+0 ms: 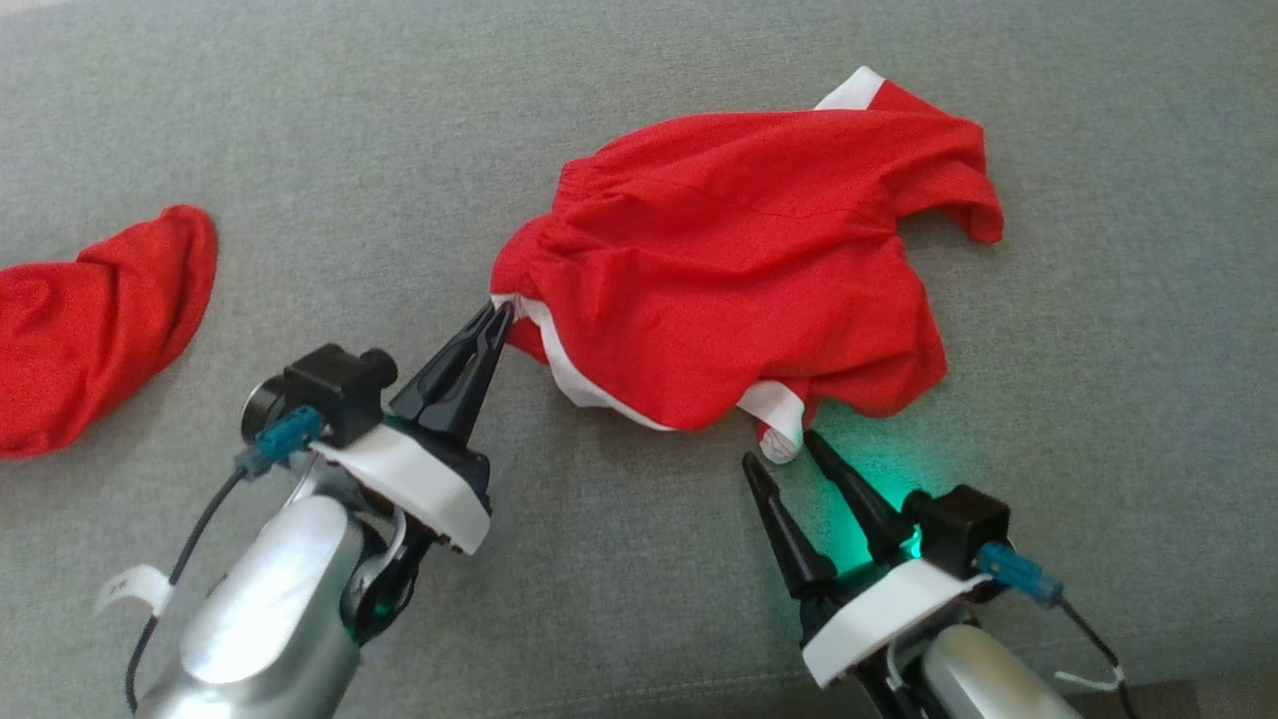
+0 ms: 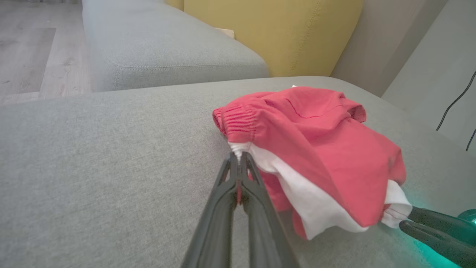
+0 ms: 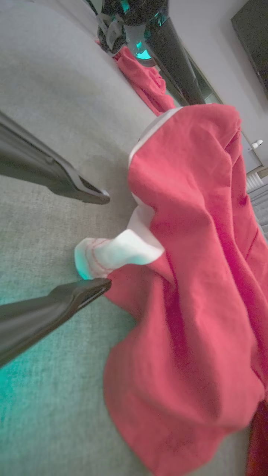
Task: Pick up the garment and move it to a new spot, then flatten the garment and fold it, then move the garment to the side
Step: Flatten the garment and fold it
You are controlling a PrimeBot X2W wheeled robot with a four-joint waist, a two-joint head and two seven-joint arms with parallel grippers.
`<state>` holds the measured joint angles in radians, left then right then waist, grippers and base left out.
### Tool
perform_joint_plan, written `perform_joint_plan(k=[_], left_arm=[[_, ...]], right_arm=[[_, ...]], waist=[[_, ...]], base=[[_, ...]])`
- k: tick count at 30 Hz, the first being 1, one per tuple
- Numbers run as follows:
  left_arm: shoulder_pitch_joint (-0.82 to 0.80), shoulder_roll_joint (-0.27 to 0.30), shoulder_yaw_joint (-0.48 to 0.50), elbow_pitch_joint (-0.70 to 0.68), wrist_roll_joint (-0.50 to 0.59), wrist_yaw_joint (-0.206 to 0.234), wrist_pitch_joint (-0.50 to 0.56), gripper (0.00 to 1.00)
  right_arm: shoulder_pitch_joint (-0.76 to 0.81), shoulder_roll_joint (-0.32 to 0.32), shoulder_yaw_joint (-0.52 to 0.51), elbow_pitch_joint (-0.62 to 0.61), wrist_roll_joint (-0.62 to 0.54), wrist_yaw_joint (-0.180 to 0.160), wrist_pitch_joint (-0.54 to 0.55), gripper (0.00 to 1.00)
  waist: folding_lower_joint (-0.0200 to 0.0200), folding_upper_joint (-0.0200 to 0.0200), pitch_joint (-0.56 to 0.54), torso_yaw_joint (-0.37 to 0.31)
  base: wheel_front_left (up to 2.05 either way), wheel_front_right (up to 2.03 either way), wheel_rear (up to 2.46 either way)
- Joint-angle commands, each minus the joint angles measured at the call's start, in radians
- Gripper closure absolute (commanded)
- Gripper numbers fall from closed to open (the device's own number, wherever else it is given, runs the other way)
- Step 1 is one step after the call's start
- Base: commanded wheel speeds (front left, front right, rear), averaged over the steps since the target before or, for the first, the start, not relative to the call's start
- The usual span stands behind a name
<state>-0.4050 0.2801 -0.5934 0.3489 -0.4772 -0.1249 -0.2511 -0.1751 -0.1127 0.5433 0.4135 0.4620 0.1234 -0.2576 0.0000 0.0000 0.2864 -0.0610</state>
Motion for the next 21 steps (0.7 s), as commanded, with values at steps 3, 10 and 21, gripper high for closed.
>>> perform_joint_plan(k=[3,10,21], left_arm=[[-0.019,0.031,0.051,-0.035,0.010,-0.006,-0.011,1.00],[-0.017,0.027,0.068,-0.042,0.019,-0.006,-0.011,1.00],[0.032,0.035,0.167,-0.160,-0.073,-0.006,-0.011,1.00]], right_arm=[[-0.028,-0.011,0.024,0.019,-0.053,0.007,-0.004,0.19],[-0.030,0.004,-0.038,0.018,-0.135,0.007,-0.004,1.00],[0.005,-0.038,-0.204,-0.226,-0.374,0.007,-0.004,1.00]], waist=[[0.0000,0.0000,0.005,0.007],[0.0000,0.0000,-0.001,0.008],[0.0000,0.0000,-0.081,-0.035]], base=[[0.00,0.00,0.00],[0.00,0.00,0.00],[0.00,0.00,0.00]])
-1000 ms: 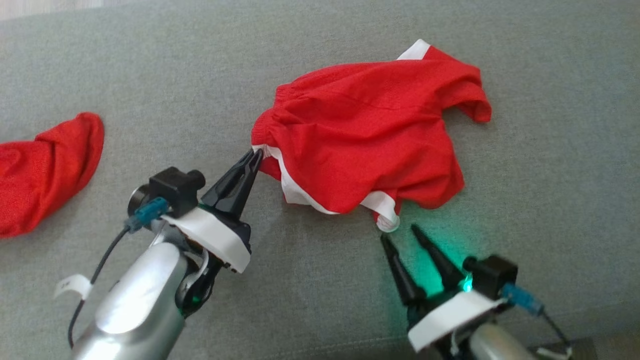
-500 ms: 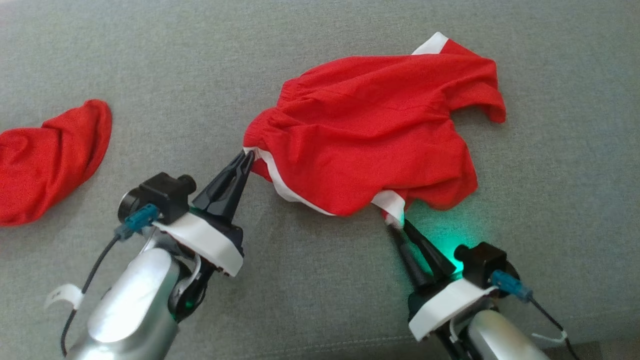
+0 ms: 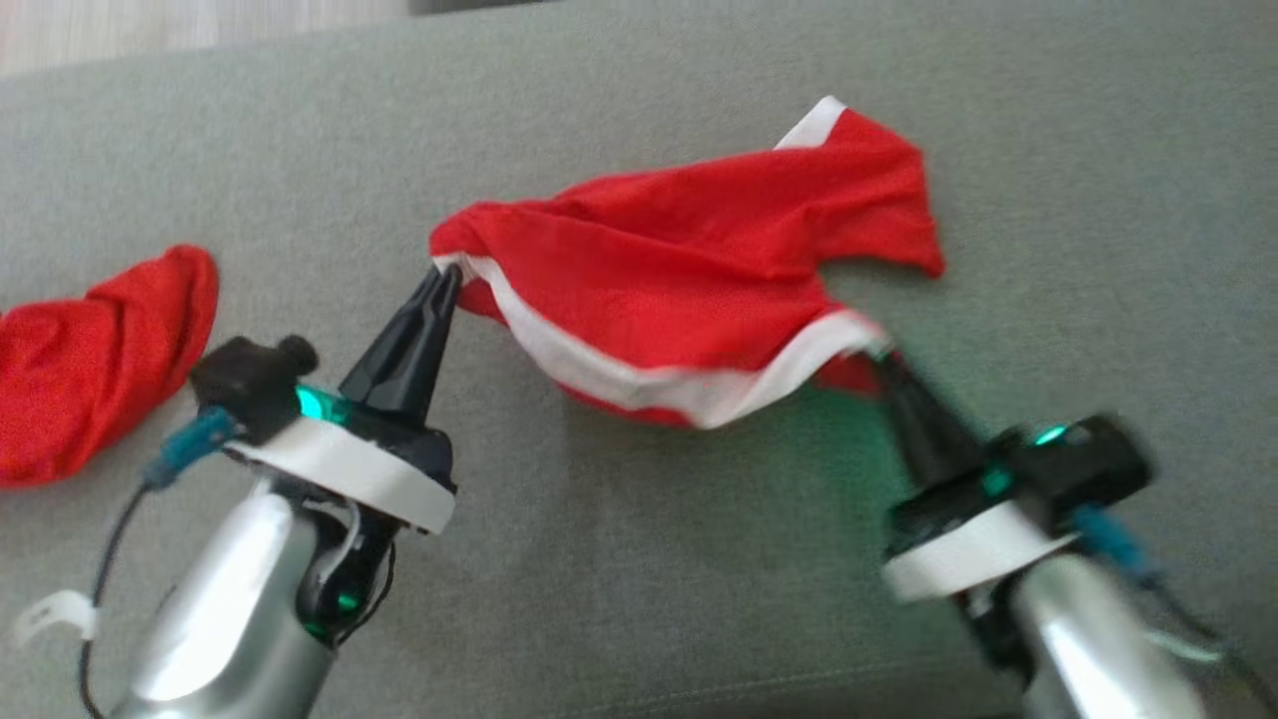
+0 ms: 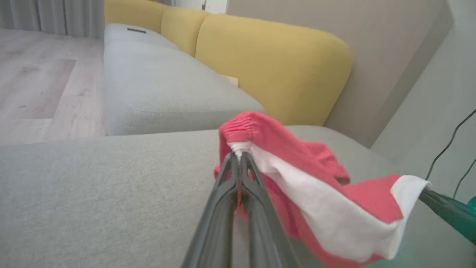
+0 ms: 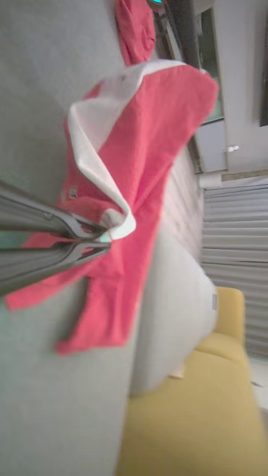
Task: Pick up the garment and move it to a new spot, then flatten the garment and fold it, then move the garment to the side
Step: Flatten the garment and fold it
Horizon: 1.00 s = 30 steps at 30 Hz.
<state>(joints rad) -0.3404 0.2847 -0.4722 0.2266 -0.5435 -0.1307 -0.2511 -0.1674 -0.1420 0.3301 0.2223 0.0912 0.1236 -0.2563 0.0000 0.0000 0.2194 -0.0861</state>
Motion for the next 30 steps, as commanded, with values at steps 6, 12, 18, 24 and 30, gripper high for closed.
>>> perform_joint_plan(k=[6,12,18,24,30], left_arm=[[-0.086,0.118,0.067,-0.164,-0.127,0.000,0.036,1.00],[-0.218,0.157,0.072,-0.215,-0.186,0.000,0.143,1.00],[-0.512,0.148,0.052,-0.133,-0.197,0.000,0.252,1.00],[-0.841,0.061,-0.033,0.068,-0.174,0.000,0.236,1.00],[-1.089,-0.035,-0.106,0.302,-0.116,0.000,0.021,1.00]], right_arm=[[-0.069,-0.069,-0.107,-0.185,-0.053,0.007,-0.006,1.00],[-0.274,-0.166,-0.122,-0.165,-0.072,0.007,0.011,1.00],[-0.627,-0.271,-0.049,0.018,-0.022,0.007,0.060,1.00],[-0.976,-0.368,0.038,0.257,0.032,0.007,0.055,1.00],[-1.250,-0.401,0.014,0.441,0.049,0.007,0.002,1.00]], waist=[[0.0000,0.0000,-0.078,-0.028],[0.0000,0.0000,-0.083,-0.025],[0.0000,0.0000,0.003,-0.002],[0.0000,0.0000,0.141,0.034],[0.0000,0.0000,0.213,0.034]], base=[[0.00,0.00,0.00],[0.00,0.00,0.00],[0.00,0.00,0.00],[0.00,0.00,0.00],[0.00,0.00,0.00]])
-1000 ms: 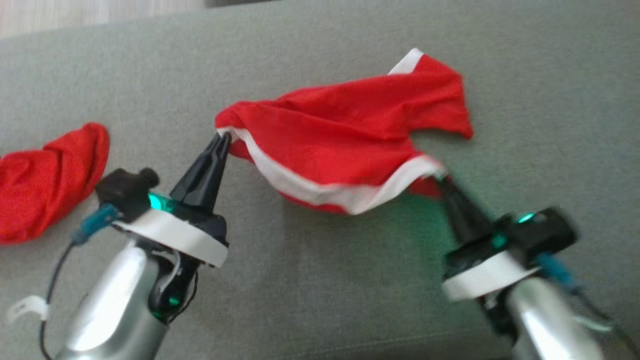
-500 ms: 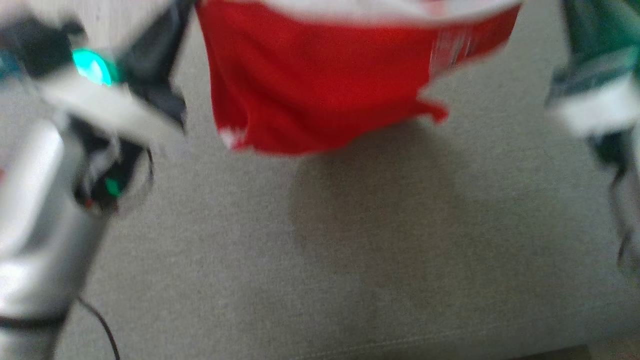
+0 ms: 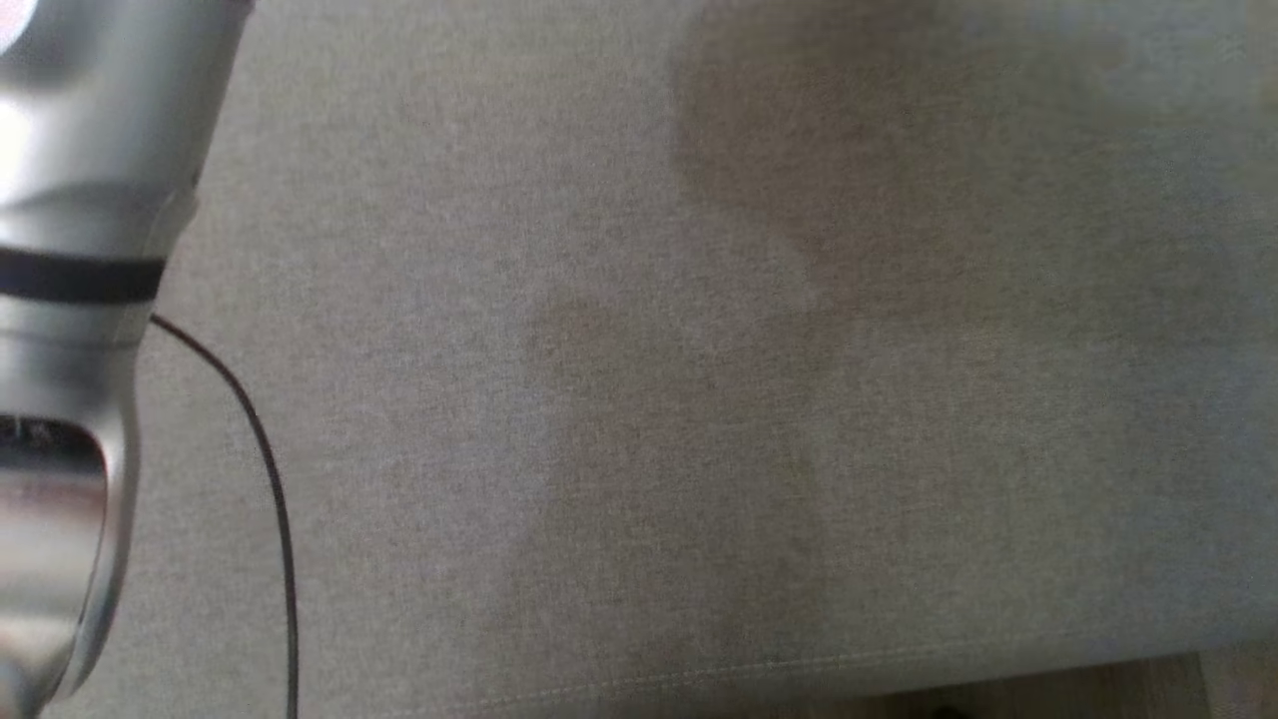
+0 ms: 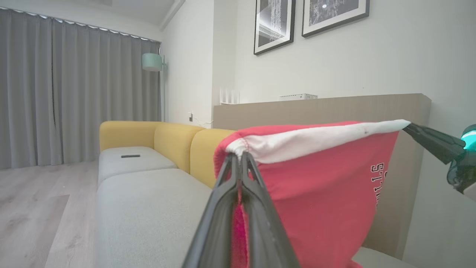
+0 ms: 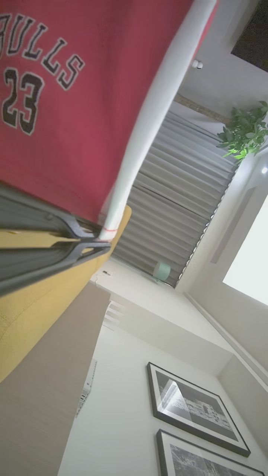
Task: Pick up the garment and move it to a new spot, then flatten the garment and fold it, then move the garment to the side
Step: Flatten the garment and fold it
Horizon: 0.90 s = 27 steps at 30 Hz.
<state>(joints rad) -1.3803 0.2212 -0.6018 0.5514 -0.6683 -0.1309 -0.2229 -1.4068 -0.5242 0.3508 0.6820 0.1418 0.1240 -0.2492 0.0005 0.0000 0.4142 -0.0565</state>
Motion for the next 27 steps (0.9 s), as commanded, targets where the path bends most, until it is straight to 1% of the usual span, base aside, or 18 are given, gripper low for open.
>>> perform_joint_plan(k=[1,3,5,9,15,20,21,24,25,27], left_arm=[[-0.063,0.022,0.017,-0.006,0.014,0.000,-0.022,1.00],[-0.063,0.012,0.015,0.010,0.015,0.000,-0.036,1.00],[-0.028,0.010,0.004,-0.006,0.004,0.000,-0.038,1.00],[0.118,0.036,-0.036,-0.067,-0.007,0.000,-0.038,1.00],[0.415,0.069,-0.084,-0.172,-0.007,0.000,-0.039,1.00],[0.680,0.086,-0.126,-0.265,0.024,0.000,-0.039,1.00],[0.780,0.097,-0.130,-0.296,0.053,0.000,-0.039,1.00],[0.918,0.103,-0.106,-0.328,0.101,0.001,-0.039,1.00],[0.918,0.103,-0.106,-0.328,0.101,0.001,-0.039,1.00],[1.000,0.102,-0.086,-0.348,0.130,0.004,-0.039,1.00]], right_arm=[[-0.027,-0.025,-0.007,-0.011,-0.005,0.007,-0.008,1.00],[-0.032,-0.037,0.006,-0.014,-0.014,0.007,-0.011,1.00],[0.000,-0.043,0.017,-0.048,-0.010,0.007,-0.012,1.00],[0.145,-0.059,0.012,-0.132,0.018,0.007,-0.012,1.00],[0.462,-0.045,-0.034,-0.252,0.041,0.007,-0.012,1.00],[0.757,-0.050,-0.108,-0.359,0.021,0.007,-0.009,1.00],[0.870,-0.048,-0.137,-0.410,0.015,0.007,0.009,1.00],[1.034,-0.040,-0.178,-0.500,0.006,0.007,0.054,1.00],[1.034,-0.040,-0.178,-0.500,0.006,0.007,0.054,1.00],[1.136,-0.029,-0.206,-0.567,0.005,0.007,0.090,1.00]], waist=[[-0.0005,0.0000,0.020,0.004],[-0.0005,0.0000,0.019,0.002],[-0.0005,0.0000,0.015,-0.001],[-0.0005,0.0000,-0.005,-0.001],[-0.0005,0.0000,-0.069,0.007],[-0.0005,0.0000,-0.145,0.003],[-0.0005,0.0000,-0.169,-0.007],[-0.0005,0.0000,-0.196,-0.021],[-0.0005,0.0000,-0.196,-0.021],[-0.0005,0.0000,-0.209,-0.027]], base=[[0.00,0.00,0.00],[0.00,0.00,0.00],[0.00,0.00,0.00],[0.00,0.00,0.00],[0.00,0.00,0.00],[0.00,0.00,0.00],[0.00,0.00,0.00],[0.00,0.00,0.00],[0.00,0.00,0.00],[0.00,0.00,0.00]])
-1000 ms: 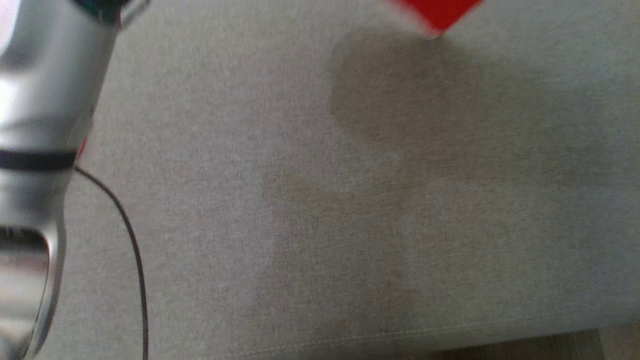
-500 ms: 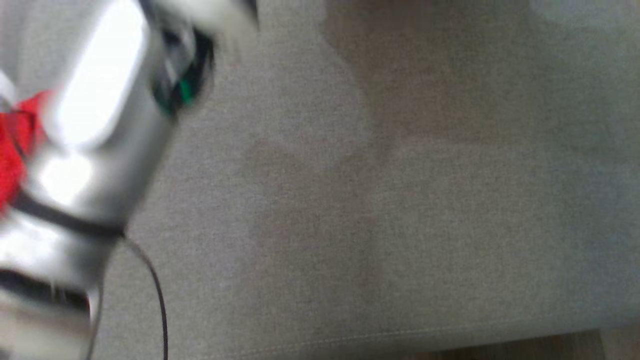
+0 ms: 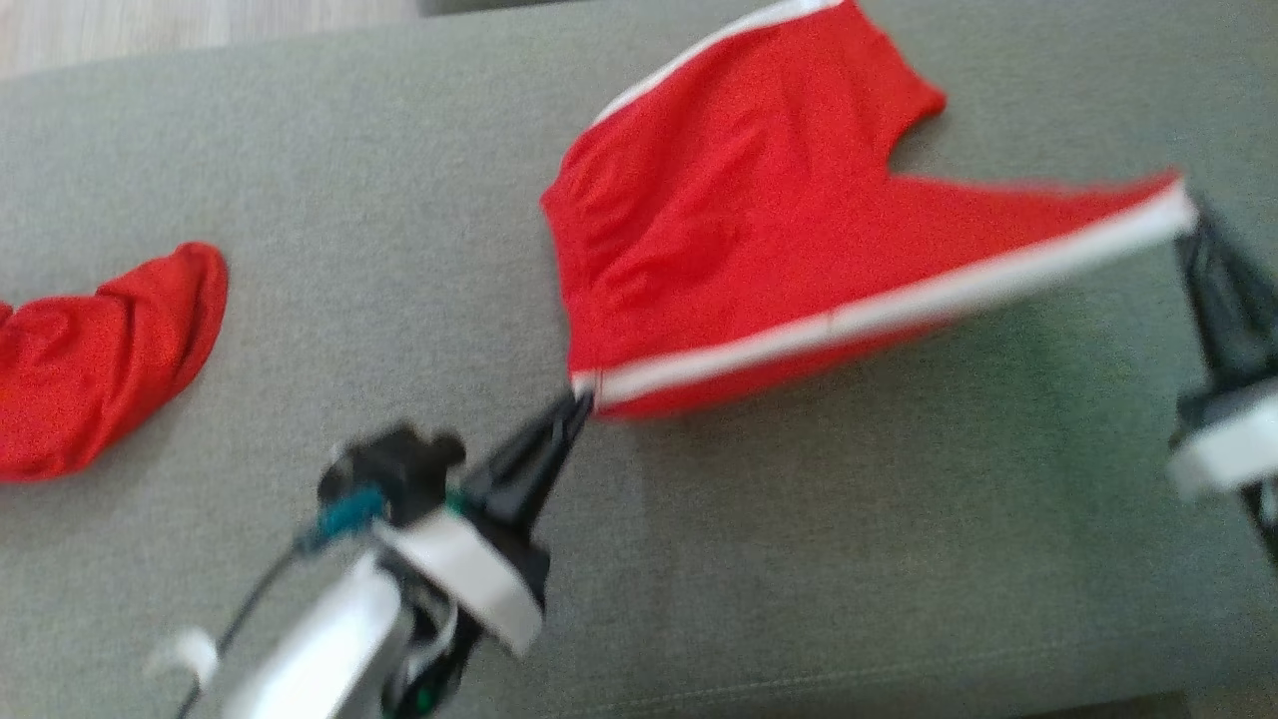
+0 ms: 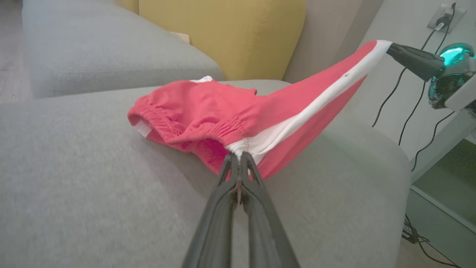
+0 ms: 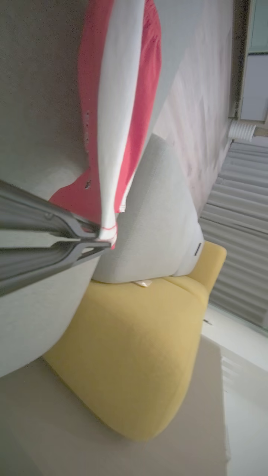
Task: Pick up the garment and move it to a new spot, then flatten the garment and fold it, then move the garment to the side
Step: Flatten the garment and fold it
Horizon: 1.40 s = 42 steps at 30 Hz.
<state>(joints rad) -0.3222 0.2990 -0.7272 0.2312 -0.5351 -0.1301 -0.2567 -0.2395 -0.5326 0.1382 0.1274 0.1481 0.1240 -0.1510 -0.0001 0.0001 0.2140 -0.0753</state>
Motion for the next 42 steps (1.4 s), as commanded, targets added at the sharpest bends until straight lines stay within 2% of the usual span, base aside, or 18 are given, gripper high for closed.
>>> perform_joint_plan(k=[1,9,14,16,20,25,29,35,42], left_arm=[[-0.021,0.023,0.048,-0.038,0.009,0.006,-0.005,1.00],[0.185,0.047,0.076,-0.122,0.068,0.026,-0.005,1.00],[0.184,0.039,0.083,-0.170,0.030,0.023,0.006,1.00],[0.143,0.027,0.080,-0.178,0.021,0.020,0.019,1.00],[0.038,-0.031,0.091,-0.160,-0.021,0.014,0.032,1.00],[-0.097,-0.110,0.096,-0.079,-0.147,0.003,0.070,1.00],[-0.215,-0.141,0.094,-0.008,-0.201,0.001,0.071,1.00],[-0.343,-0.161,0.068,0.094,-0.270,0.000,0.074,1.00],[-0.449,-0.170,0.009,0.197,-0.338,0.000,0.060,1.00]], right_arm=[[0.016,-0.015,-0.008,-0.046,-0.001,0.007,0.010,1.00],[0.315,0.005,-0.109,-0.332,-0.003,0.007,0.187,1.00],[0.341,-0.017,-0.138,-0.423,0.002,0.007,0.298,1.00],[0.306,-0.034,-0.136,-0.412,0.009,0.007,0.334,1.00],[0.219,-0.113,-0.105,-0.353,0.017,0.007,0.373,1.00],[0.081,-0.223,-0.050,-0.259,0.072,0.007,0.434,1.00],[-0.059,-0.304,0.021,-0.193,0.134,0.007,0.474,1.00],[-0.285,-0.374,0.174,-0.084,0.212,0.007,0.499,1.00],[-0.549,-0.420,0.438,0.046,0.275,0.007,0.515,1.00]], waist=[[0.0001,-0.0001,-0.013,-0.011],[0.0001,-0.0001,-0.025,-0.009],[0.0001,-0.0001,-0.010,0.010],[0.0001,-0.0001,0.002,0.026],[0.0001,-0.0001,0.041,0.071],[0.0001,-0.0001,0.106,0.122],[0.0001,-0.0001,0.155,0.152],[0.0001,-0.0001,0.190,0.190],[0.0001,-0.0001,0.214,0.223]], base=[[0.00,0.00,0.00],[0.00,0.00,0.00],[0.00,0.00,0.00],[0.00,0.00,0.00],[0.00,0.00,0.00],[0.00,0.00,0.00],[0.00,0.00,0.00],[0.00,0.00,0.00],[0.00,0.00,0.00]])
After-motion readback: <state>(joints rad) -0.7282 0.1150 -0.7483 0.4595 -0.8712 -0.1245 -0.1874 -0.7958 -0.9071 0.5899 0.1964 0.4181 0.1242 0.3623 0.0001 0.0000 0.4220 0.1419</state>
